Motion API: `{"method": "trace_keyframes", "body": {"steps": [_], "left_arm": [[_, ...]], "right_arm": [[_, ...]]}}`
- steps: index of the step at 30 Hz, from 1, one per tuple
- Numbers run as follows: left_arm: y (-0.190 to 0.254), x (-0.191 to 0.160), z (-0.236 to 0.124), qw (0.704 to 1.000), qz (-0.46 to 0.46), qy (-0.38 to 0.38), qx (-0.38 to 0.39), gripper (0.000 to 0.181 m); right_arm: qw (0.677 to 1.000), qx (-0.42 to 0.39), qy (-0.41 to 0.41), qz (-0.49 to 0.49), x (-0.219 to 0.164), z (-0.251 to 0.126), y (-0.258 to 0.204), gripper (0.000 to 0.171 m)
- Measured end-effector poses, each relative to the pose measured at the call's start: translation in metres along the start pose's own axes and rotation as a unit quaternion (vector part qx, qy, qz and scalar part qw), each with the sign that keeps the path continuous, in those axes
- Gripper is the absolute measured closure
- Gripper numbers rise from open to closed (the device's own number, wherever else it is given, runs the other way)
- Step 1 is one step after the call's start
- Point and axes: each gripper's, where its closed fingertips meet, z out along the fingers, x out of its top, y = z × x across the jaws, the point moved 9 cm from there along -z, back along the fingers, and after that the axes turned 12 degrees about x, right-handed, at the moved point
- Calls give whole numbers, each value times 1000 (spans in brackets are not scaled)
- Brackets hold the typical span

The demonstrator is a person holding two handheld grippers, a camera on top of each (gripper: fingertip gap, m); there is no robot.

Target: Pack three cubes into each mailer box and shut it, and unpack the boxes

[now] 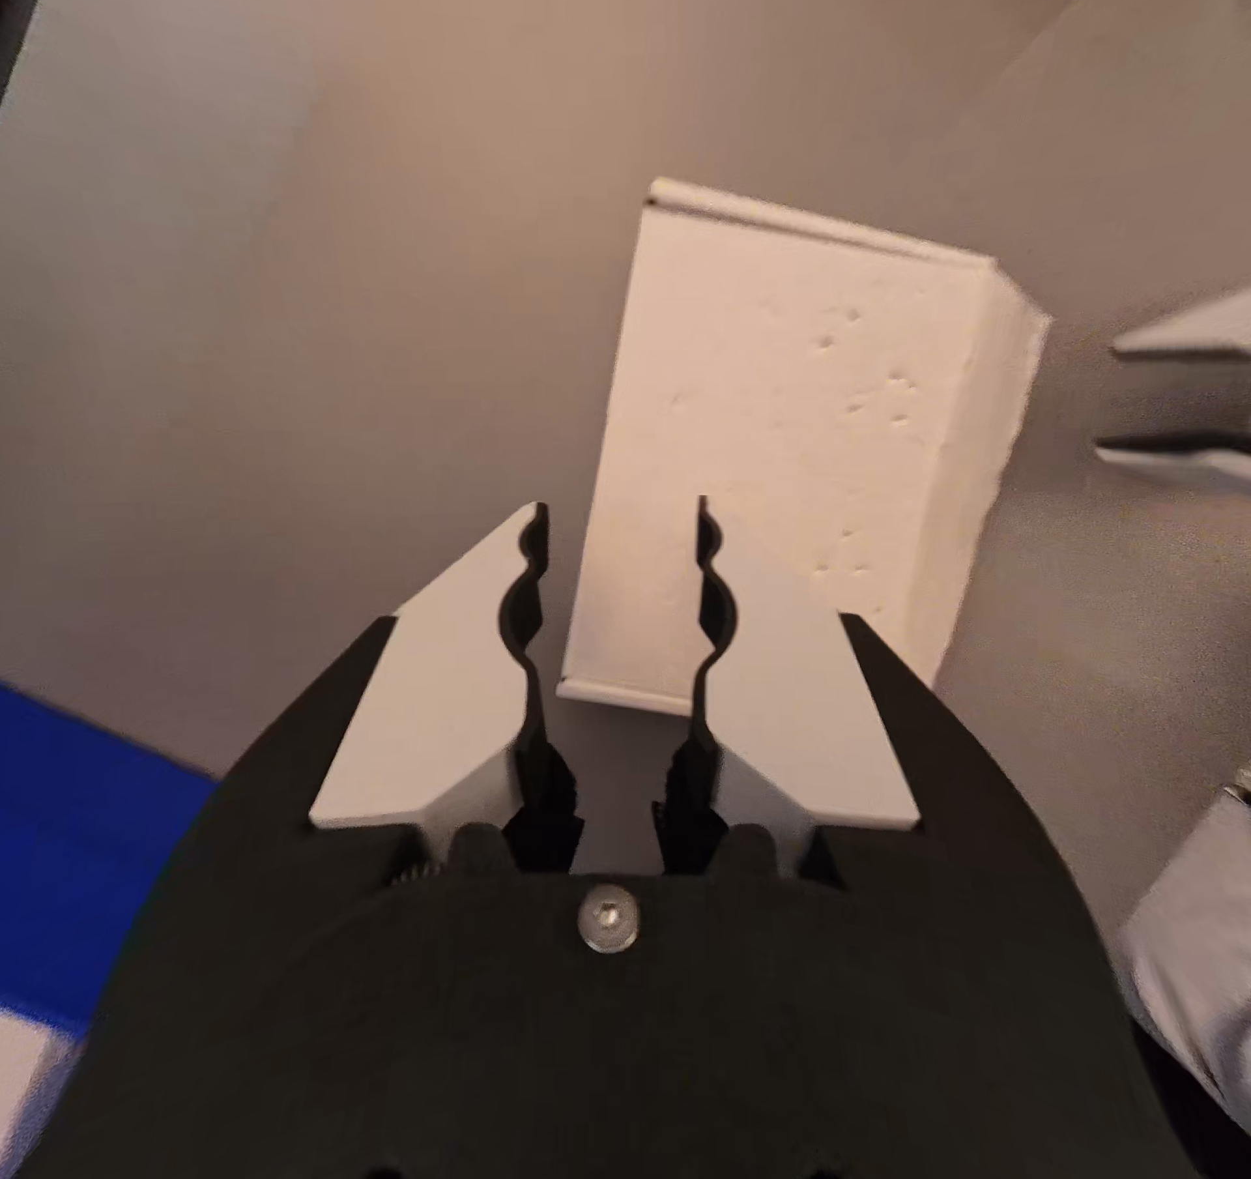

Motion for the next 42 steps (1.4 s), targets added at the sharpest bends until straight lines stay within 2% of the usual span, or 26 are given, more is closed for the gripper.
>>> {"method": "trace_keyframes", "body": {"steps": [1, 3, 5, 11, 19, 29, 31, 34, 36, 37, 38, 42], "left_arm": [[3, 5, 0, 1000, 6, 8, -23, 127], [9, 18, 4, 998, 15, 16, -63, 99], [14, 29, 13, 996, 27, 10, -84, 95], [23, 49, 42, 988, 36, -30, -146, 100], [19, 52, 53, 976, 31, -63, -207, 99], [23, 52, 53, 973, 66, -46, -218, 99], [24, 51, 52, 971, 77, -46, -222, 100], [17, 52, 42, 981, 57, 6, -184, 116], [7, 50, 22, 985, 22, 69, -157, 116], [5, 47, 10, 984, 6, 102, -148, 115], [4, 41, -4, 981, -4, 137, -139, 113], [14, 0, -47, 958, -38, 283, -27, 104]], "right_arm": [[1000, 8, 2, 29, -8, -5, 10, 149], [995, 46, 13, 82, -18, -10, 24, 146], [989, 77, 11, 122, -24, -8, 36, 144], [984, 111, 8, 141, -21, 9, 47, 145], [962, 187, 13, 199, -21, 25, 54, 151], [975, 165, -24, 146, -14, 35, 45, 149], [976, 170, -12, 134, -15, 31, 43, 141], [983, 152, 13, 98, -13, 18, 45, 118], [988, 136, 24, 74, -10, 11, 52, 102], [987, 141, 28, 70, -7, 11, 56, 86], [985, 154, 31, 71, -3, 12, 60, 79], [974, 214, 22, 67, 14, 31, 80, 71]]}}
